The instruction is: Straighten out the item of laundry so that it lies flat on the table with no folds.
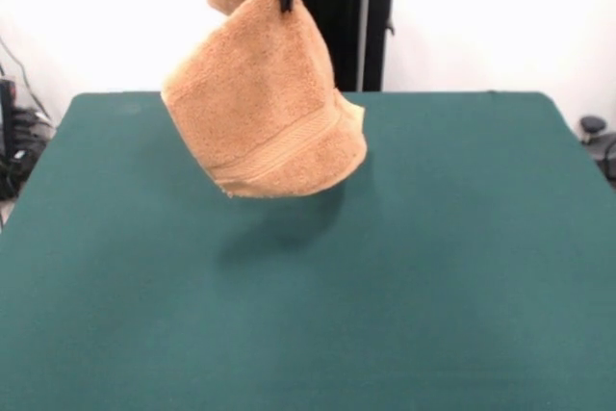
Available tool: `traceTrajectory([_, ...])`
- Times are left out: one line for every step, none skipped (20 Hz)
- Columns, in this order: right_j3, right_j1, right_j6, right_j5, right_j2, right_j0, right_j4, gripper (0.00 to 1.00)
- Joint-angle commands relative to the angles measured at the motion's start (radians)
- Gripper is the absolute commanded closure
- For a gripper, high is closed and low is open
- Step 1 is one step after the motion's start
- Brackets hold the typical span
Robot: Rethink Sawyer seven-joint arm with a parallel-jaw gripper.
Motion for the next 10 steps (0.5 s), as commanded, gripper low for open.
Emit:
traceTrajectory([0.051, 0.081, 0.395, -0.043, 0.002, 0.1, 0.069, 1.0])
traceTrajectory([0.046, 0.09, 0.407, -0.047, -0.001, 0.112, 0.071, 1.0])
traceTrajectory([0.042, 0.097, 0.422, -0.047, -0.007, 0.125, 0.076, 1.0])
traceTrajectory([0.037, 0.105, 0.433, -0.052, -0.011, 0.138, 0.079, 1.0])
traceTrajectory([0.033, 0.113, 0.449, -0.051, -0.016, 0.15, 0.084, 1.0])
traceTrajectory([0.028, 0.12, 0.463, -0.052, -0.019, 0.162, 0.086, 1.0])
traceTrajectory([0.023, 0.127, 0.476, -0.052, -0.022, 0.174, 0.089, 1.0])
traceTrajectory([0.018, 0.134, 0.487, -0.053, -0.025, 0.185, 0.091, 1.0])
traceTrajectory([0.011, 0.142, 0.497, -0.053, -0.027, 0.193, 0.094, 1.0])
traceTrajectory([0.009, 0.147, 0.504, -0.056, -0.027, 0.198, 0.099, 1.0])
